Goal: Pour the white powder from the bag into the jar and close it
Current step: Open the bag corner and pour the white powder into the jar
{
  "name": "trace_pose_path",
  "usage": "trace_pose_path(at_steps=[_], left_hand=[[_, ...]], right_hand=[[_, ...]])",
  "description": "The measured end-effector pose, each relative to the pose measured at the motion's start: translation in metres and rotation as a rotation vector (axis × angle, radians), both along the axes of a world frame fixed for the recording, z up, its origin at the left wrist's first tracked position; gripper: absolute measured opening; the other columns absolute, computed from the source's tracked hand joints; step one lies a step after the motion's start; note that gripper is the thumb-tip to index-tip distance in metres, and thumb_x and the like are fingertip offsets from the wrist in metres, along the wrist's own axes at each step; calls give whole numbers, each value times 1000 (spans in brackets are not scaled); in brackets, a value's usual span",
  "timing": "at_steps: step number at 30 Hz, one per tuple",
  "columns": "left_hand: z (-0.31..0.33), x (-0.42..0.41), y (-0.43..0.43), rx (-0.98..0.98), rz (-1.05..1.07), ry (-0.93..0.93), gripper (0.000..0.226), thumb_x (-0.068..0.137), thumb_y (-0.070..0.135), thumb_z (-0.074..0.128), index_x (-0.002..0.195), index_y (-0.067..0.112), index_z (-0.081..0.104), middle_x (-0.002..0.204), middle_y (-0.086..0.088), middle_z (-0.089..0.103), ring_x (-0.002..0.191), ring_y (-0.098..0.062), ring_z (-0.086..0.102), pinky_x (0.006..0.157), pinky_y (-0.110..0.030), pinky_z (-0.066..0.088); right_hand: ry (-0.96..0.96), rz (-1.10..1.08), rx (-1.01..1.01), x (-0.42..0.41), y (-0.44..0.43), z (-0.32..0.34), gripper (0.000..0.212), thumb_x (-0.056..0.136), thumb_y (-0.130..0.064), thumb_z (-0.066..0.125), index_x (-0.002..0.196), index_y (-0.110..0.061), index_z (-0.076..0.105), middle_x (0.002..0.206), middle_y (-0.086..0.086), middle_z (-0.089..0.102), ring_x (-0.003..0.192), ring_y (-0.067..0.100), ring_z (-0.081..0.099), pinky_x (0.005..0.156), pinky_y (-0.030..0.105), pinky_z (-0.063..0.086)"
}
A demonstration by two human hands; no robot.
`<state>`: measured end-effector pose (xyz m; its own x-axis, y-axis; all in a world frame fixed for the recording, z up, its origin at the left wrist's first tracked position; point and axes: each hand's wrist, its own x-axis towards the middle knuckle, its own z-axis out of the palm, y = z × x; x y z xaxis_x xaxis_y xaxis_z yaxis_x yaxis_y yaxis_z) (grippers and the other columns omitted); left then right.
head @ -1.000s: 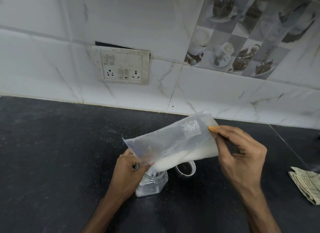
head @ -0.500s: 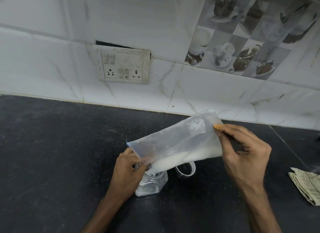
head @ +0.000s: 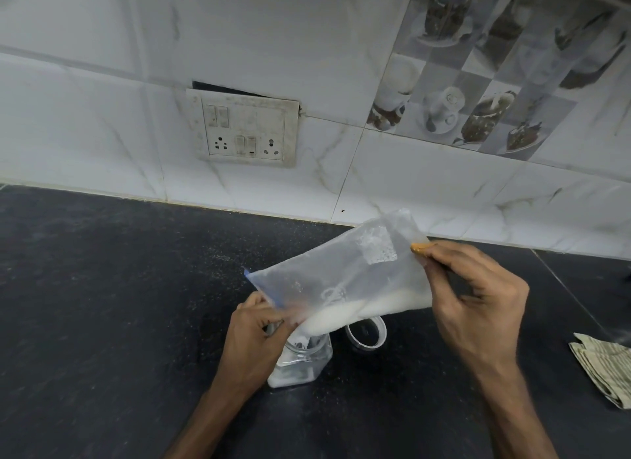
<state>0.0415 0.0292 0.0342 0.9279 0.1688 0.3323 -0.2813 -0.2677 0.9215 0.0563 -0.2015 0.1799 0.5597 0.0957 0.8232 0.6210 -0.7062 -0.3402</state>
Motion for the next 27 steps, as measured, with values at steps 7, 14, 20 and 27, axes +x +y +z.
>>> trace_pose_path(at_steps=[7,14,20,27], left_hand=[[-3,2,2,-32,7,36,28,75,43,71,74,15,76,80,17,72,78,-11,68,65,-42,59],[-4,0,4,3,3,49,27,76,40,76,68,14,75,79,4,74,77,-21,69,69,-43,58],[1,0,3,31,17,49,25,74,5,83,75,30,78,95,30,69,91,-9,69,76,-39,60],[-1,3,4,94,9,37,16,76,6,78,62,9,71,84,17,74,91,-8,66,77,-35,57]], right_hand=[[14,-6,11,-1,-1,-2,18,79,11,75,92,-1,76,91,3,73,85,7,68,82,11,51],[47,-10,51,-3,-5,-5,22,78,10,76,95,-5,75,92,3,73,87,5,69,82,13,52],[138,29,172,-8,-8,-18,23,86,6,68,100,-11,73,98,-7,70,87,16,69,65,39,60],[273,49,277,-14,-17,-25,47,73,4,80,112,-15,64,107,-2,68,89,10,71,76,17,58]])
